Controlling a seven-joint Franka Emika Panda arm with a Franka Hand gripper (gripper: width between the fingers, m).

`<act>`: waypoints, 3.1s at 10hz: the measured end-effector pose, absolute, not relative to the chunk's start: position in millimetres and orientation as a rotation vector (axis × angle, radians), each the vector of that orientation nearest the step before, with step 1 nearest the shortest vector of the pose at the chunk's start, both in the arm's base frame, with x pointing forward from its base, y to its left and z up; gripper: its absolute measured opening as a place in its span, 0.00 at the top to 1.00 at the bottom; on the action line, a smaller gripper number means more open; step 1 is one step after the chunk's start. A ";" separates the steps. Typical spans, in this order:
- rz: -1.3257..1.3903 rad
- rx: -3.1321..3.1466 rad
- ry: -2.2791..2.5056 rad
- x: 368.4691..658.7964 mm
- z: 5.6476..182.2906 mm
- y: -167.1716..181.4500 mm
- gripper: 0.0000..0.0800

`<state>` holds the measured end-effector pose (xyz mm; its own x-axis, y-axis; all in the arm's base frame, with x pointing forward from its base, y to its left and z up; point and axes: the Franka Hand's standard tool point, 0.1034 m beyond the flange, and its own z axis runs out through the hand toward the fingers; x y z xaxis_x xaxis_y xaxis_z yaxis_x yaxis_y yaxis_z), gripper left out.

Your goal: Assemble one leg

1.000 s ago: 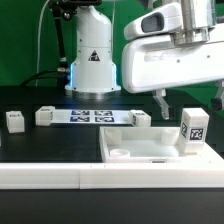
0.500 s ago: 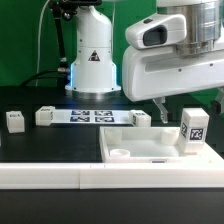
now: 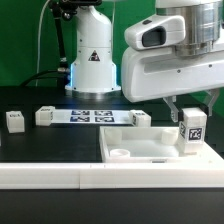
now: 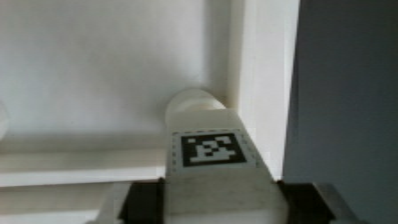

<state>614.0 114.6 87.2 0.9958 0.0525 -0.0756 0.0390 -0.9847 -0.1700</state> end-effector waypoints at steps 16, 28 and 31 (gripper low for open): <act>0.144 -2.549 1.608 612.3 86.2 121.0 0.63; -0.047 -2.997 0.192 616.8 86.6 120.3 0.19; -0.132 -3.014 -0.117 616.8 84.8 113.4 0.19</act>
Offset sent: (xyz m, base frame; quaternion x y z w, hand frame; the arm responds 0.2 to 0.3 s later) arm -0.0259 0.0129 -0.0041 -0.0049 0.0156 0.2043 0.9788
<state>616.8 113.4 84.8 0.9932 0.0718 0.0918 0.0825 -0.9896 -0.1180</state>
